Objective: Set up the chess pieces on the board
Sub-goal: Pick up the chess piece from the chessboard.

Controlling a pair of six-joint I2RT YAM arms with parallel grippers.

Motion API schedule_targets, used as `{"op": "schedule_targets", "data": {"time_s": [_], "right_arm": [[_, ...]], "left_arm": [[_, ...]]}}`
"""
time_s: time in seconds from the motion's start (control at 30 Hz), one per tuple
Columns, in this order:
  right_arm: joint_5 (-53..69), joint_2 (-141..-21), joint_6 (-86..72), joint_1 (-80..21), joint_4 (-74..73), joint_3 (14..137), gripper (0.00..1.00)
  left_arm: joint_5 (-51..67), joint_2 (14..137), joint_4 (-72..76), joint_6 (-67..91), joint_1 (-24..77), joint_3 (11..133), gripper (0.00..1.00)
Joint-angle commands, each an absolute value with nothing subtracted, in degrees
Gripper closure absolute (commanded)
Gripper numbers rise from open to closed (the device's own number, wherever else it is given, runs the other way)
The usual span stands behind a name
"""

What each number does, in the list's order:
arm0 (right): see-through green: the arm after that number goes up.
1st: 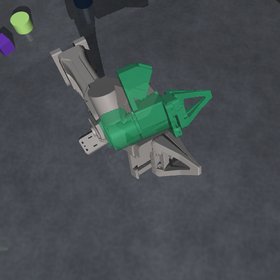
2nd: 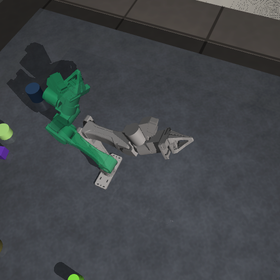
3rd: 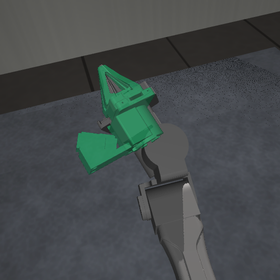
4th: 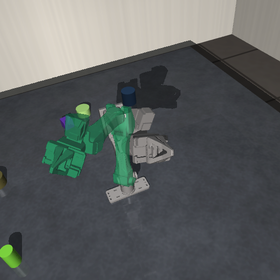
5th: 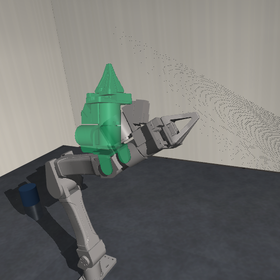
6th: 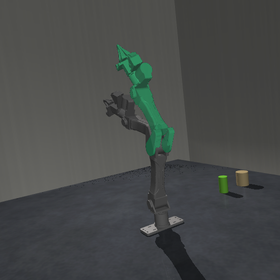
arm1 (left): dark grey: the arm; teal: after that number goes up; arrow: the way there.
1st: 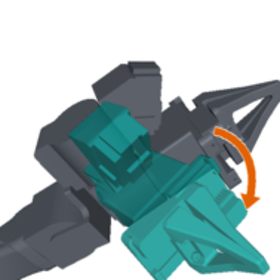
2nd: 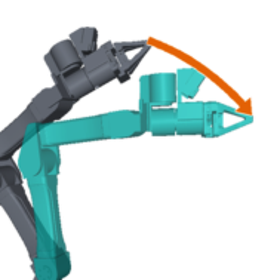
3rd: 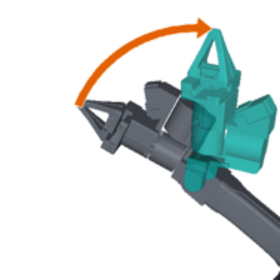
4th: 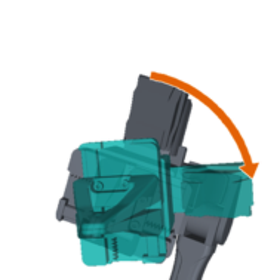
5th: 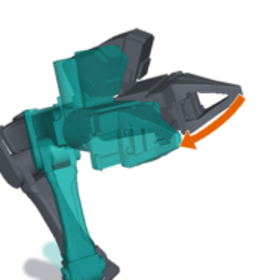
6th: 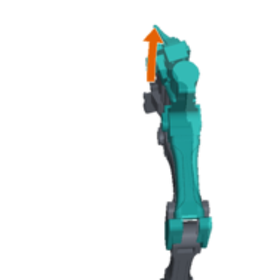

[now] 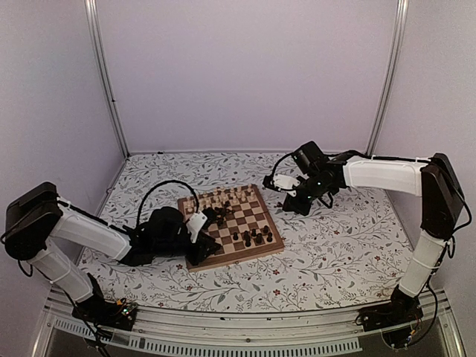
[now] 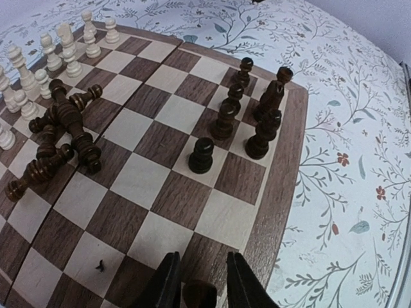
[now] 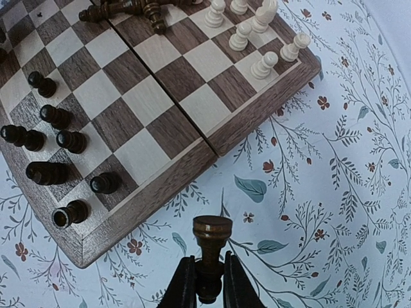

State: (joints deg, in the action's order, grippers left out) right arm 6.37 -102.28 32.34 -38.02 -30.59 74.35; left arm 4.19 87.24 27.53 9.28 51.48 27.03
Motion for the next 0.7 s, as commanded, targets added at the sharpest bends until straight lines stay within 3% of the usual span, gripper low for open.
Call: {"op": "schedule_targets", "data": {"time_s": [0.0, 0.3, 0.67], "right_arm": [[7.2, -100.1, 31.6, -38.1, -29.8, 73.3, 0.91], [7.2, -100.0, 31.7, -38.1, -29.3, 72.8, 0.91], [7.3, -100.4, 31.6, -38.1, -29.2, 73.2, 0.91]], "left_arm": [[2.8, 87.3, 24.3, 8.5, 52.7, 28.6, 0.75], [3.0, 84.2, 23.7, 9.1, 52.6, 26.9, 0.91], [1.1, 81.3, 23.2, 10.0, 52.6, 24.4, 0.95]]}}
